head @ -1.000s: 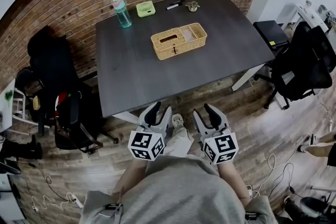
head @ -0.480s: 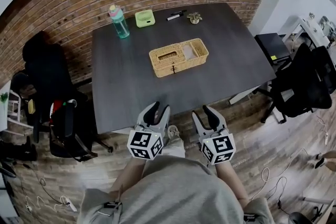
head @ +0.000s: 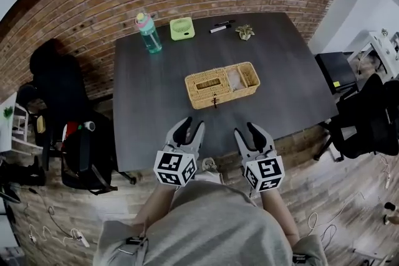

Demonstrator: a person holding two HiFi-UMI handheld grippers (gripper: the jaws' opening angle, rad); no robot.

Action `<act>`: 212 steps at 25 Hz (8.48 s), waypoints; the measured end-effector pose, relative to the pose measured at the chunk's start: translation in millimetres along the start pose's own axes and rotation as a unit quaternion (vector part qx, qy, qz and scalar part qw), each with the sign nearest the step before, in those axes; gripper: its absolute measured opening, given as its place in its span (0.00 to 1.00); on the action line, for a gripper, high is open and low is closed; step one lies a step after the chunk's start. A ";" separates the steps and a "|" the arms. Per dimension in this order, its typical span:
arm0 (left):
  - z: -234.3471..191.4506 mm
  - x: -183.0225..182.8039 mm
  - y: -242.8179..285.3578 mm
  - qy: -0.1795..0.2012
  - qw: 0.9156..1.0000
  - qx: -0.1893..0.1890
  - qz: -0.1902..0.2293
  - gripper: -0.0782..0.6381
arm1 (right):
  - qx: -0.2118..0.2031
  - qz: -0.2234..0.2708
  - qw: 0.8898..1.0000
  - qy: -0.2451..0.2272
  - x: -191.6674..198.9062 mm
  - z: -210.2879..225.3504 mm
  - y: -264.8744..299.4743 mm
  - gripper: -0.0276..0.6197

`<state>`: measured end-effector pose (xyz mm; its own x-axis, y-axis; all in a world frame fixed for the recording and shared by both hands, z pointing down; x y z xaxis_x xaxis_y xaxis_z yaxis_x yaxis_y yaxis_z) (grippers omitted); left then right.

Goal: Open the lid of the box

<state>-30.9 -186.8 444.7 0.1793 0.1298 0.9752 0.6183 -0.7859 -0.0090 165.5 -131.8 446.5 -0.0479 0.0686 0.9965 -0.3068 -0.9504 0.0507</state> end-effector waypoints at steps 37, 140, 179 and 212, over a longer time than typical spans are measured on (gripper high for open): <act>-105.0 0.4 64.8 -0.012 0.994 -0.108 0.002 0.32 | -0.049 -0.109 0.989 -0.092 81.6 70.8 166.3 0.34; -140.6 24.0 49.5 -0.048 0.983 -0.178 -0.001 0.32 | -0.135 -0.085 0.979 -0.124 -3.4 105.5 360.0 0.36; -147.3 29.5 58.1 -0.055 0.985 -0.165 -0.006 0.32 | -0.100 -0.145 0.983 -0.051 37.9 117.9 404.5 0.36; 28.2 15.1 -25.0 0.032 0.992 -0.119 0.018 0.19 | -0.108 0.016 0.994 -0.002 -14.2 25.8 42.3 0.09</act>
<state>-22.1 -148.1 453.4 0.1441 0.0652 0.9874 0.4124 -0.9110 0.0000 177.8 -180.8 436.2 -0.0572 0.0371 0.9977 -0.5017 -0.8650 0.0034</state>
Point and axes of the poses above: the fingertips, and each gripper's own axes: y forward along the fingers, z to its right, x out of its underside, the point moved 7 cm from there along -y, backward along the fingers, and after that the axes turned 11 degrees about z, right-handed, at the moved point
